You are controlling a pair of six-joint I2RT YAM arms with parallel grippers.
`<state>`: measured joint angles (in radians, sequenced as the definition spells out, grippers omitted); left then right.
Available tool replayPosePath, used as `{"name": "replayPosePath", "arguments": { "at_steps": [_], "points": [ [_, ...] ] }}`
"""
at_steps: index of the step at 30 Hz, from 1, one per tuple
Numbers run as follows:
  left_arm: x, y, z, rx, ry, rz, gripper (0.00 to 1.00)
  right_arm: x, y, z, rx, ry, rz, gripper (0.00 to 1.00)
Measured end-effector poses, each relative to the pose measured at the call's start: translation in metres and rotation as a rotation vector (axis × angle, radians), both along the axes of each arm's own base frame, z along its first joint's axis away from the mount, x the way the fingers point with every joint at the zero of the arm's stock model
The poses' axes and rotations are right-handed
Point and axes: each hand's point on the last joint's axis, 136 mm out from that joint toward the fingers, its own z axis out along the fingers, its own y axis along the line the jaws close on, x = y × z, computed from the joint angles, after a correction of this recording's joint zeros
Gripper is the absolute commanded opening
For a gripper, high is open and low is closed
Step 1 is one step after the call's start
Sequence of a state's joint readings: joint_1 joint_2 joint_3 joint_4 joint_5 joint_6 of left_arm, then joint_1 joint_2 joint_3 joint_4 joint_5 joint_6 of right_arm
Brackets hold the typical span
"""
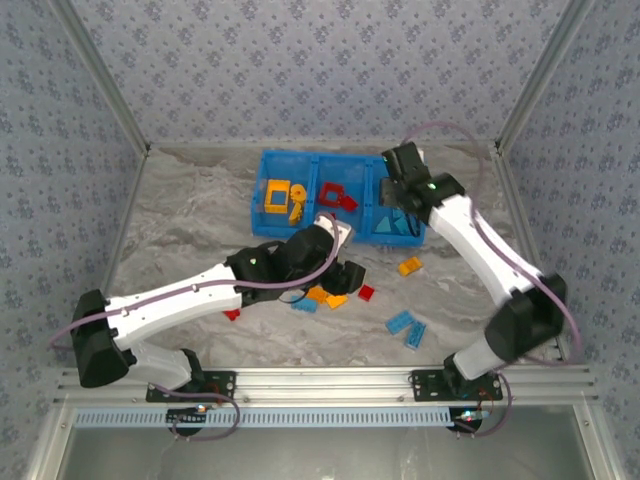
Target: Sort the legos into containers by color
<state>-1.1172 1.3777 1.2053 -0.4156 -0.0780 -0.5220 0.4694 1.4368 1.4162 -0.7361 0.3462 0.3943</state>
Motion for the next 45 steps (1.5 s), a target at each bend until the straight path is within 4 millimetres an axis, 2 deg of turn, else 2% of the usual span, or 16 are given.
{"name": "replayPosePath", "arguments": {
  "at_steps": [2, 4, 6, 9, 10, 13, 15, 16, 20, 22, 25, 28, 30, 33, 37, 45],
  "points": [
    [0.008, -0.008, 0.000, 0.019, -0.015, -0.024, 0.64, -0.030, -0.001, 0.016, 0.043, -0.035, 0.030, 0.60],
    [0.012, -0.021, -0.010, 0.053, -0.025, -0.063, 0.63, -0.063, 0.000, 0.017, 0.100, -0.036, 0.074, 0.61],
    [0.014, -0.026, -0.029, 0.101, -0.020, -0.092, 0.63, -0.092, 0.004, 0.002, 0.147, -0.003, 0.120, 0.61],
    [0.013, -0.027, -0.054, 0.164, -0.003, -0.113, 0.62, -0.137, 0.013, -0.035, 0.203, 0.091, 0.200, 0.62],
    [0.014, -0.024, -0.061, 0.185, 0.001, -0.106, 0.63, -0.152, 0.016, -0.047, 0.221, 0.120, 0.231, 0.63],
    [0.020, -0.003, -0.075, 0.253, 0.008, -0.013, 0.67, -0.183, 0.023, -0.066, 0.259, 0.170, 0.302, 0.65],
    [0.024, 0.025, -0.081, 0.289, 0.029, 0.106, 0.68, -0.195, 0.033, -0.071, 0.277, 0.189, 0.358, 0.65],
    [0.026, 0.045, -0.084, 0.299, 0.050, 0.184, 0.68, -0.201, 0.040, -0.072, 0.284, 0.200, 0.393, 0.66],
    [0.027, 0.129, -0.089, 0.301, 0.141, 0.497, 0.68, -0.220, 0.084, -0.075, 0.280, 0.215, 0.592, 0.70],
    [0.020, 0.166, -0.095, 0.309, 0.190, 0.631, 0.69, -0.233, 0.110, -0.080, 0.257, 0.221, 0.707, 0.71],
    [0.006, 0.213, -0.111, 0.348, 0.269, 0.783, 0.71, -0.251, 0.140, -0.090, 0.216, 0.229, 0.840, 0.71],
    [-0.009, 0.254, -0.128, 0.360, 0.353, 0.914, 0.72, -0.257, 0.158, -0.099, 0.191, 0.234, 0.897, 0.72],
    [-0.019, 0.273, -0.139, 0.351, 0.403, 0.977, 0.72, -0.258, 0.167, -0.100, 0.189, 0.222, 0.919, 0.72],
    [-0.031, 0.288, -0.155, 0.340, 0.478, 1.031, 0.72, -0.259, 0.180, -0.098, 0.202, 0.188, 0.948, 0.73],
    [-0.037, 0.294, -0.177, 0.332, 0.571, 1.074, 0.72, -0.257, 0.194, -0.097, 0.212, 0.164, 0.966, 0.72],
    [-0.020, 0.290, -0.185, 0.220, 0.628, 1.116, 0.73, -0.255, 0.204, -0.095, 0.217, 0.148, 0.978, 0.72]
  ]
}}
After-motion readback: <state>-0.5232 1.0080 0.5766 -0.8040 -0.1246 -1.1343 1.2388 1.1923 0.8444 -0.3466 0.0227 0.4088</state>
